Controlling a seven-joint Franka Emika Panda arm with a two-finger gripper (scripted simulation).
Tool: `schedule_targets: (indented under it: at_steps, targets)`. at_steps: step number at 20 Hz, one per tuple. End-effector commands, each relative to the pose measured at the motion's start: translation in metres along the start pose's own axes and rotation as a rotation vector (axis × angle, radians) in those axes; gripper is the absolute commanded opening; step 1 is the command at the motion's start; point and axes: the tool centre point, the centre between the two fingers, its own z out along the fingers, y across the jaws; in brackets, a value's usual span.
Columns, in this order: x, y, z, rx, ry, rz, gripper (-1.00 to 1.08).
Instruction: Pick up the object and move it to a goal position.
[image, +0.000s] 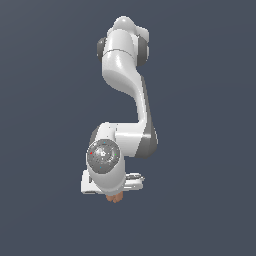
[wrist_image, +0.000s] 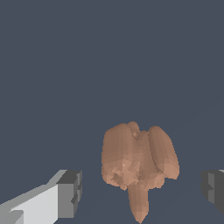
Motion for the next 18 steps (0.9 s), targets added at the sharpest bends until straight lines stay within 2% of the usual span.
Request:
schedule_targets:
  at_steps: [1, 6, 12, 13, 18]
  targets:
    - [-0.001, 0.0, 0.015, 0.0, -0.002, 0.0, 1.0]
    - [-0.001, 0.0, 0.035, 0.0, -0.002, 0.0, 1.0]
    - [0.0, 0.0, 0.033, 0.0, -0.002, 0.0, 1.0]
    - [0.0, 0.0, 0.033, 0.0, -0.002, 0.0, -1.0]
    - [0.0, 0.0, 0.033, 0.0, -0.002, 0.0, -1.0]
